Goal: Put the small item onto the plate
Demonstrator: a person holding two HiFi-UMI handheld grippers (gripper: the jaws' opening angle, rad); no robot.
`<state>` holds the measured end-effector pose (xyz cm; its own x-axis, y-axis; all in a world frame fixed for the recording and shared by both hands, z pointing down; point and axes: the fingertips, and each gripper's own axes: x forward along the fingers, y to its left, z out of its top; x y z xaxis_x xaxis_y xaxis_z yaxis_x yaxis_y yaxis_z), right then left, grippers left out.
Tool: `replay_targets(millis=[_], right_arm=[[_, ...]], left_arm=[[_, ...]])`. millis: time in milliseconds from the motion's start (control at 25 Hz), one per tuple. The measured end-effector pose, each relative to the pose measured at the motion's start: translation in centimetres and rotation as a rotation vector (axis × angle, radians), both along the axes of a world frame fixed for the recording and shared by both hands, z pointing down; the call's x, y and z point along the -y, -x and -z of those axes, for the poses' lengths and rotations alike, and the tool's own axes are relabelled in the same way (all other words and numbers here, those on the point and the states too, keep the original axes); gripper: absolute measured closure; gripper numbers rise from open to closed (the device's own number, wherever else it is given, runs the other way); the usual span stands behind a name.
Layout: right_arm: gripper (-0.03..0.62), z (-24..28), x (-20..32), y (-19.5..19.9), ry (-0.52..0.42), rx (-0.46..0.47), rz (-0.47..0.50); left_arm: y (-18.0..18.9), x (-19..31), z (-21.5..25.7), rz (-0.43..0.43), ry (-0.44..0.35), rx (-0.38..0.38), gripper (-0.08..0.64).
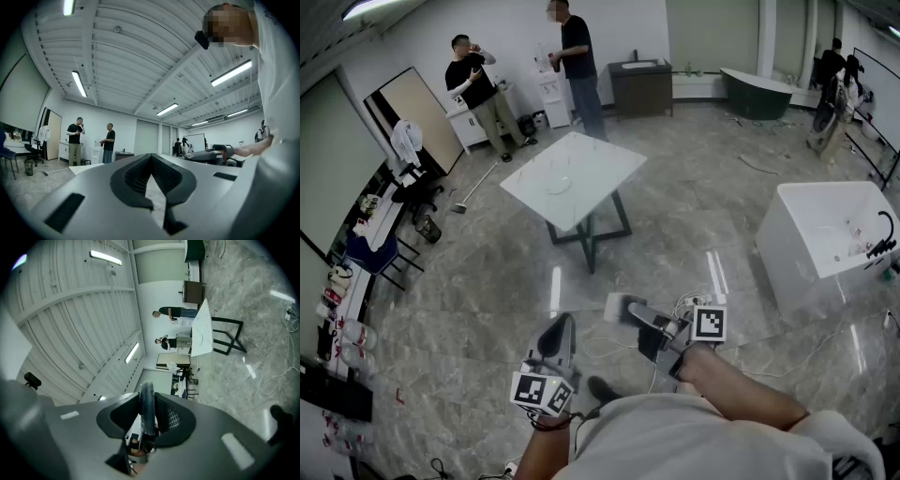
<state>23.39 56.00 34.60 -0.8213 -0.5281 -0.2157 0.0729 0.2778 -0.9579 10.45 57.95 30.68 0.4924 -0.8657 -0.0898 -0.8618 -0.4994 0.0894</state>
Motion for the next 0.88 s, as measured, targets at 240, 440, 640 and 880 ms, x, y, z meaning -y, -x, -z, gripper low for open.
replay_targets(millis=[240, 440, 640, 880], right_arm=[[0.495, 0.2, 0.1, -0.5, -0.004, -0.006, -0.016], [0.495, -0.4, 0.3, -0.9, 0.0, -0.017, -0.018], [0.495, -0.7, 1.8, -0.4, -0.002, -0.025, -0.02], [0.495, -1.1, 4.5, 2.3, 0.007, -0.033, -0.021]], left_arm=[[0.2, 0.4, -0.3, 0.0, 0.016, -0.013, 0.554], [-0.1, 0.8, -0.5, 0.0, 0.029, -0.012, 0.554], [0.4, 2.4, -1.2, -0.005, 0.038, -0.017, 0.554], [3.6, 5.1, -1.5, 0.01, 0.048, -0.016, 0.554]])
